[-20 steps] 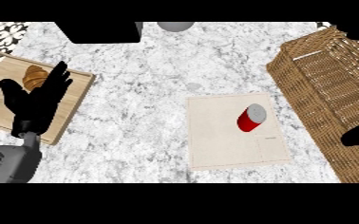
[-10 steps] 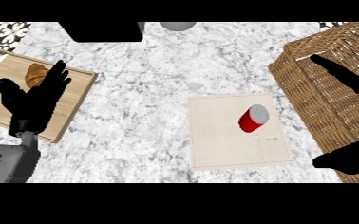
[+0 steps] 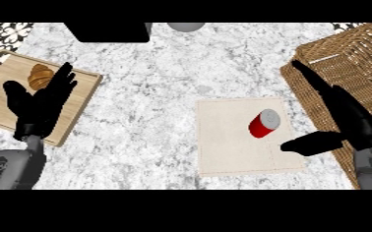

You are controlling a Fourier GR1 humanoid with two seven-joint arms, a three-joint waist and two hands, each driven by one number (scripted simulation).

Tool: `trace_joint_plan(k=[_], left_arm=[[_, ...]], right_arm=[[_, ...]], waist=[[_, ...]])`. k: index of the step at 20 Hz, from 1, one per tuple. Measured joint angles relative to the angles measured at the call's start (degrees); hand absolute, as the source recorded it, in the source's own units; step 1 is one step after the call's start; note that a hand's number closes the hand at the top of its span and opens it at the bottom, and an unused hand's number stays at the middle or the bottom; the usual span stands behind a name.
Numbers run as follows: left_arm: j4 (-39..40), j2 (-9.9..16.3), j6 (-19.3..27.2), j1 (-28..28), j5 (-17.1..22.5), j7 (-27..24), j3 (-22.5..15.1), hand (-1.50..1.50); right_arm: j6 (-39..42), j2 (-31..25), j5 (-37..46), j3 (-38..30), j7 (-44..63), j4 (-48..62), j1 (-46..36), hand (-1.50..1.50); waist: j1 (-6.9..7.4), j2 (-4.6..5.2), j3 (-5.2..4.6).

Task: Pick the can from the placemat and place it in the basket

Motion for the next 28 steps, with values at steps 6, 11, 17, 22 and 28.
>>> trace_joint_plan(k=[6, 11, 17, 22, 28], left_arm=[[0.55, -1.25, -1.22, -0.12, -1.37, -0.34, 1.21, 0.00], [0.66, -2.30, -1.86, -0.24, -2.83, -0.18, 2.41, 0.00], [0.86, -3.99, -3.20, 0.31, -4.93, -0.95, 4.08, 0.00], [-0.06, -4.59, -5.25, 1.02, -5.36, -0.37, 6.06, 0.00], [-0.69, -6.24, -5.50, 1.52, -7.27, -0.10, 6.78, 0.00]], right_arm=[[-1.65, 4.30, 6.62, 2.85, -3.38, 10.27, -2.43, -1.50], [-0.17, 5.47, 9.53, 2.94, -5.56, 15.72, -3.10, -1.50], [0.92, 7.21, 12.81, 2.12, -8.12, 17.98, -2.38, -1.50], [3.18, 7.17, 12.68, -0.53, -11.22, 16.87, -0.18, -1.50], [4.84, 8.95, 12.97, -1.11, -14.09, 16.28, 0.86, -1.50]], waist=[[0.08, -0.02, -0.02], [-0.07, -0.06, -0.03], [-0.19, -0.09, -0.03], [-0.25, -0.11, -0.03], [-0.25, -0.10, -0.02]])
